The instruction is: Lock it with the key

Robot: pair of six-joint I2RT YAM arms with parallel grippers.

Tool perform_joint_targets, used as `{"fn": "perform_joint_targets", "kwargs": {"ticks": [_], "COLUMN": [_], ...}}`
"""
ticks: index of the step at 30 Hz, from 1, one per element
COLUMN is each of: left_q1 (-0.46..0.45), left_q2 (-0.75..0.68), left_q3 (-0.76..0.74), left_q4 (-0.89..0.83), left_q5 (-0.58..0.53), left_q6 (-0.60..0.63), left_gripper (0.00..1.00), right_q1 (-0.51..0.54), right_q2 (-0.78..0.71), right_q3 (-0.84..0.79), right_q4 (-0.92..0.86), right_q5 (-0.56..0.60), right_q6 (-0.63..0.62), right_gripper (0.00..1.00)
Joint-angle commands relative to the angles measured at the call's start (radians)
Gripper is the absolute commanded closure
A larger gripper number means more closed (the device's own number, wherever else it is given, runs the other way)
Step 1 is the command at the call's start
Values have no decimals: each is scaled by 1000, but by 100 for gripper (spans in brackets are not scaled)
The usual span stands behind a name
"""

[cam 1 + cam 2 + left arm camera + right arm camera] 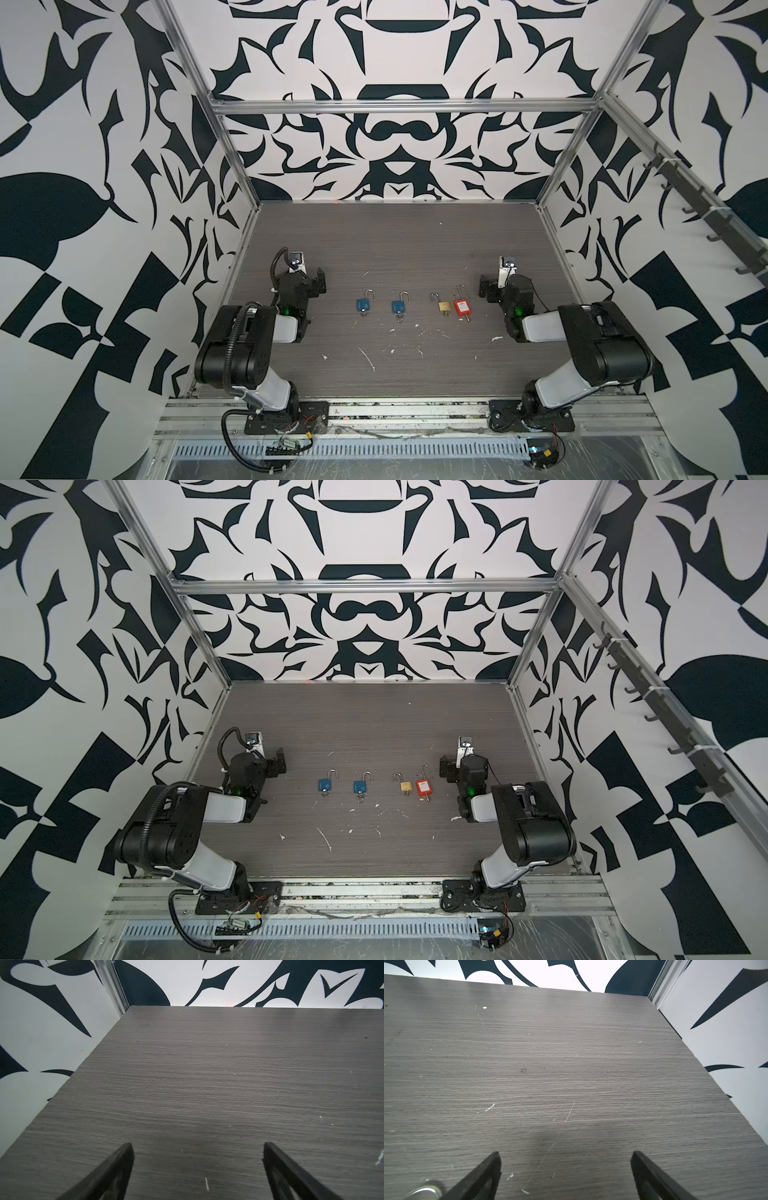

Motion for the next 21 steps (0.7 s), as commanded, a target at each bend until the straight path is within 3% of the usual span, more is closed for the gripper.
{"fn": "perform_joint_targets", "kwargs": {"ticks": [1,21], "left_q1": [6,2], "left_q2": [-6,-3], "left_q3": [-5,7], "left_q4": [24,4], "left_q5": [9,15], "left_q6": [-4,6], "left_gripper": [1,1], "right_q1": [-3,-2], "right_q2": [-19,-18], "right_q3": [16,18], "right_q4": [23,21], "right_q5": [-5,-22], "right_q6": [2,-10], "right_gripper": [1,1]}}
